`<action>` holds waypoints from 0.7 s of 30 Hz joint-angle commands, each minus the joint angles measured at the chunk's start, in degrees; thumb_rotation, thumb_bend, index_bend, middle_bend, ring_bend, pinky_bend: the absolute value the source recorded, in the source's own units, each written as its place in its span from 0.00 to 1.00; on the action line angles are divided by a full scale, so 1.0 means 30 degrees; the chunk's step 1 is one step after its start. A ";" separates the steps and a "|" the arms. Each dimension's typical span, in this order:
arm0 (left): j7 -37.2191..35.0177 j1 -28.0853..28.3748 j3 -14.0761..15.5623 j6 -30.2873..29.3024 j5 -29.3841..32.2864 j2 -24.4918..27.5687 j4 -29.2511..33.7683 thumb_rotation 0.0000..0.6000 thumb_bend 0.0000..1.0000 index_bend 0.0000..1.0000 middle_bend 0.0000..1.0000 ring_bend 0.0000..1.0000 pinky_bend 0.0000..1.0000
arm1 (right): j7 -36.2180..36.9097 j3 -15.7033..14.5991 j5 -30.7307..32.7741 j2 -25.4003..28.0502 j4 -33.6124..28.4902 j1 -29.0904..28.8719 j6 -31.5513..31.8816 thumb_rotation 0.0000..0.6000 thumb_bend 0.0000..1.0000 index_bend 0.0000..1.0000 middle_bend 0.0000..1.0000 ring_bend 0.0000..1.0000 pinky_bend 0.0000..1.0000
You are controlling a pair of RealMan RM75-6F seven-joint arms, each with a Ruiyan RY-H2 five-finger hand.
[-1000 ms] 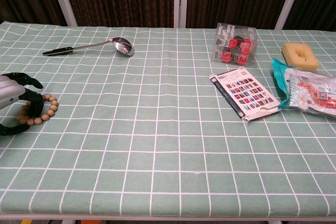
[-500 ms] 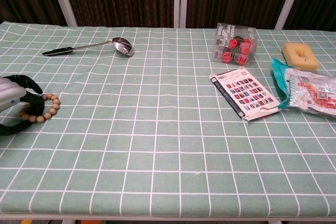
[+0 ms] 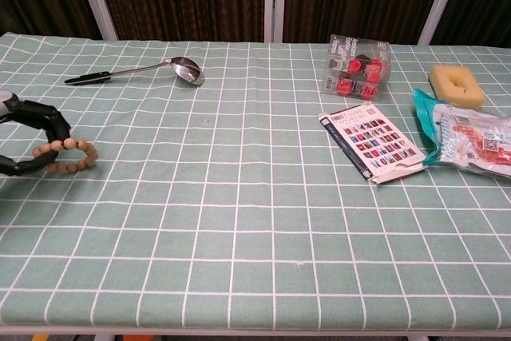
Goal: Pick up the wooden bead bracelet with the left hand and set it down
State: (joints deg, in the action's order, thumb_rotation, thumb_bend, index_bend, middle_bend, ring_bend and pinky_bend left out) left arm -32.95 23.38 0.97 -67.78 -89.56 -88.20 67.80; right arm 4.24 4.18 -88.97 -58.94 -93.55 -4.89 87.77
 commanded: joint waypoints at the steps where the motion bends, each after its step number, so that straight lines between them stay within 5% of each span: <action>1: -0.8585 0.0542 -0.0181 0.1211 0.0335 0.1589 0.2864 1.00 0.46 0.55 0.58 0.23 0.16 | 0.0013 0.0037 -0.0066 0.0057 -0.0069 0.0037 0.0129 1.00 0.14 0.05 0.17 0.00 0.00; 7: -1.7823 0.1469 0.0278 0.2402 -0.0530 0.3174 0.4924 0.78 0.46 0.55 0.58 0.23 0.16 | -0.0020 0.0082 -0.0131 0.0192 -0.0206 0.0142 0.0371 1.00 0.14 0.05 0.17 0.00 0.00; 13: -2.4473 0.2399 0.1067 0.2360 -0.2061 0.4052 0.5234 0.58 0.46 0.54 0.57 0.23 0.16 | -0.0033 0.0139 -0.0199 0.0185 -0.0266 0.0187 0.0542 1.00 0.14 0.05 0.17 0.00 0.00; 17: -2.7523 0.2890 0.1518 0.2087 -0.2657 0.4236 0.5087 0.45 0.46 0.54 0.56 0.23 0.16 | -0.0061 0.0181 -0.0204 0.0202 -0.0279 0.0175 0.0558 1.00 0.14 0.05 0.17 0.00 0.00; 21: -2.7207 0.3079 0.1683 0.2058 -0.2561 0.4072 0.4658 0.34 0.47 0.52 0.56 0.23 0.16 | -0.0099 0.0264 -0.0224 0.0312 -0.0343 0.0199 0.0699 1.00 0.14 0.05 0.17 0.00 0.00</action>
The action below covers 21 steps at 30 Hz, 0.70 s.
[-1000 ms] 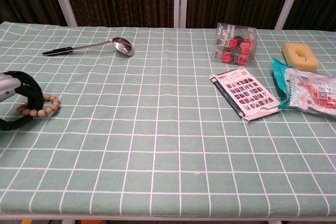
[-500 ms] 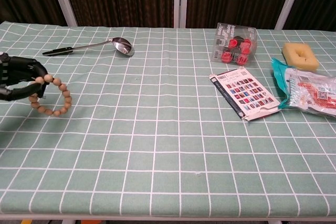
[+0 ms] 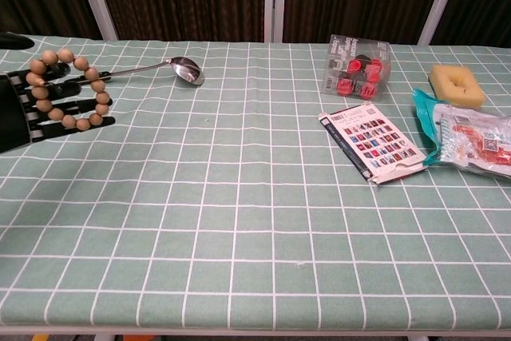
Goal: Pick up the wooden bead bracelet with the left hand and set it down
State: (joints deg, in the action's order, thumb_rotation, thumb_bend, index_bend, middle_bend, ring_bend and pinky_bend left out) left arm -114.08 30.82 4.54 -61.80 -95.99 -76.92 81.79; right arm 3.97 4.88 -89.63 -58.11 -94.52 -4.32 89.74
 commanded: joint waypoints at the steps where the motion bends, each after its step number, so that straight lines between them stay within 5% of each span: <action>1: 0.0229 0.0587 0.0479 0.0165 -0.0148 0.0235 0.0001 0.34 0.47 0.52 0.56 0.23 0.16 | -0.0010 0.0062 0.0004 0.0085 -0.0044 0.0015 0.0078 1.00 0.14 0.05 0.17 0.00 0.00; 14: 0.7905 0.0162 -0.0308 0.1588 0.3244 -0.0588 0.0451 0.35 0.43 0.56 0.61 0.24 0.16 | -0.0102 0.0342 0.0143 0.0750 -0.0486 0.0027 0.0231 1.00 0.14 0.05 0.18 0.00 0.00; 21: 0.9279 0.0065 -0.0731 0.2301 0.4148 -0.0720 0.0738 0.34 0.41 0.57 0.63 0.26 0.16 | -0.0136 0.0436 0.0234 0.0925 -0.0589 -0.0100 0.0033 1.00 0.14 0.05 0.18 0.00 0.00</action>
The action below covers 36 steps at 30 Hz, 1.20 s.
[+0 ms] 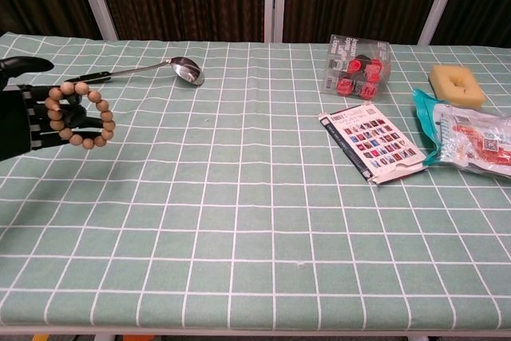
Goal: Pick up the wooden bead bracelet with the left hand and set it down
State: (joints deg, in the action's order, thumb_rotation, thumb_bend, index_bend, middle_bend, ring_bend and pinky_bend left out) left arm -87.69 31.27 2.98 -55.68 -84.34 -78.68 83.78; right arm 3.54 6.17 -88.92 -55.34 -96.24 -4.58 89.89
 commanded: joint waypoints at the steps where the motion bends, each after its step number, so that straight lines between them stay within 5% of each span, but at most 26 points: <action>1: 0.0673 -0.0142 -0.0219 0.0278 0.0273 -0.0171 0.0111 0.34 0.40 0.57 0.63 0.26 0.16 | 0.0036 -0.0001 0.0008 -0.0014 -0.0025 -0.0024 -0.0051 1.00 0.14 0.05 0.18 0.00 0.00; 8: 0.1400 -0.0269 -0.0397 0.0508 0.0279 -0.0352 0.0021 0.34 0.40 0.57 0.64 0.26 0.16 | 0.0411 0.0181 0.0622 0.0207 -0.0134 -0.0152 -0.0506 1.00 0.13 0.05 0.18 0.00 0.00; 15: 0.1818 -0.0371 -0.0551 0.0643 0.0222 -0.0505 -0.0087 0.56 0.40 0.57 0.64 0.27 0.14 | 0.0848 0.0387 0.1363 0.0427 -0.0093 -0.0367 -0.1178 1.00 0.13 0.05 0.18 0.00 0.00; 36: 0.2489 -0.0748 -0.1060 0.1082 0.0596 -0.0744 -0.0181 0.70 0.42 0.60 0.68 0.30 0.14 | 0.1023 0.0261 0.1432 0.0158 0.0164 -0.0281 -0.1254 1.00 0.13 0.05 0.18 0.00 0.00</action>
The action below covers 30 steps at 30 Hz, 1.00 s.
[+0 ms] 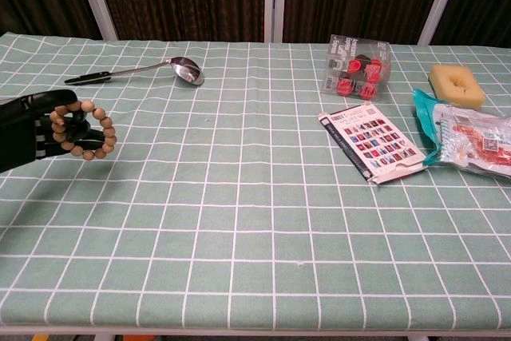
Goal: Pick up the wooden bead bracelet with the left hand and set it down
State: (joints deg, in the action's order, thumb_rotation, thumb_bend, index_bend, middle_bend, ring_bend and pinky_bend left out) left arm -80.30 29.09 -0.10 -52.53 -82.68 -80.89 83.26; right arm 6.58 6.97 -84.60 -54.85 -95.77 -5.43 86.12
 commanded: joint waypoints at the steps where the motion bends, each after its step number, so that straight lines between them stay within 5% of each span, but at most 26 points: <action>1: 0.0045 -0.0030 -0.0060 0.0056 0.0066 -0.0015 -0.0009 0.71 0.42 0.60 0.68 0.30 0.14 | 0.0015 -0.0011 -0.0018 -0.0016 0.0017 0.0009 0.0010 1.00 0.13 0.05 0.18 0.00 0.00; 8: 0.0108 -0.0177 -0.0215 0.0190 0.0227 -0.0045 -0.0005 0.72 0.49 0.61 0.69 0.31 0.14 | 0.0068 -0.0026 -0.0045 -0.0051 0.0057 0.0043 0.0053 1.00 0.13 0.05 0.18 0.00 0.00; 18: -0.0051 -0.0124 -0.0522 0.0323 0.0089 0.0092 0.0027 0.51 0.59 0.55 0.62 0.31 0.14 | 0.0209 -0.0003 -0.0102 -0.0083 0.0114 0.0068 0.0146 1.00 0.13 0.05 0.18 0.00 0.00; 26: -0.0065 -0.0300 -0.0402 0.0050 -0.0273 -0.0104 -0.0133 0.48 0.65 0.51 0.60 0.31 0.14 | 0.0247 -0.0023 -0.0116 -0.0083 0.0122 0.0140 0.0227 1.00 0.13 0.05 0.18 0.00 0.00; 30: -0.0318 -0.0439 -0.0387 -0.0151 -0.0337 -0.0210 -0.0208 0.20 0.63 0.51 0.60 0.31 0.14 | 0.0251 -0.0023 -0.0142 -0.0089 0.0106 0.0139 0.0236 1.00 0.13 0.05 0.18 0.00 0.00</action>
State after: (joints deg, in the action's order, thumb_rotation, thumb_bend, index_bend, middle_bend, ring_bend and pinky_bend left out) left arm -81.19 27.83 -1.28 -52.92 -83.64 -81.46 82.68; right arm 7.34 6.90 -85.03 -55.11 -95.45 -5.02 86.83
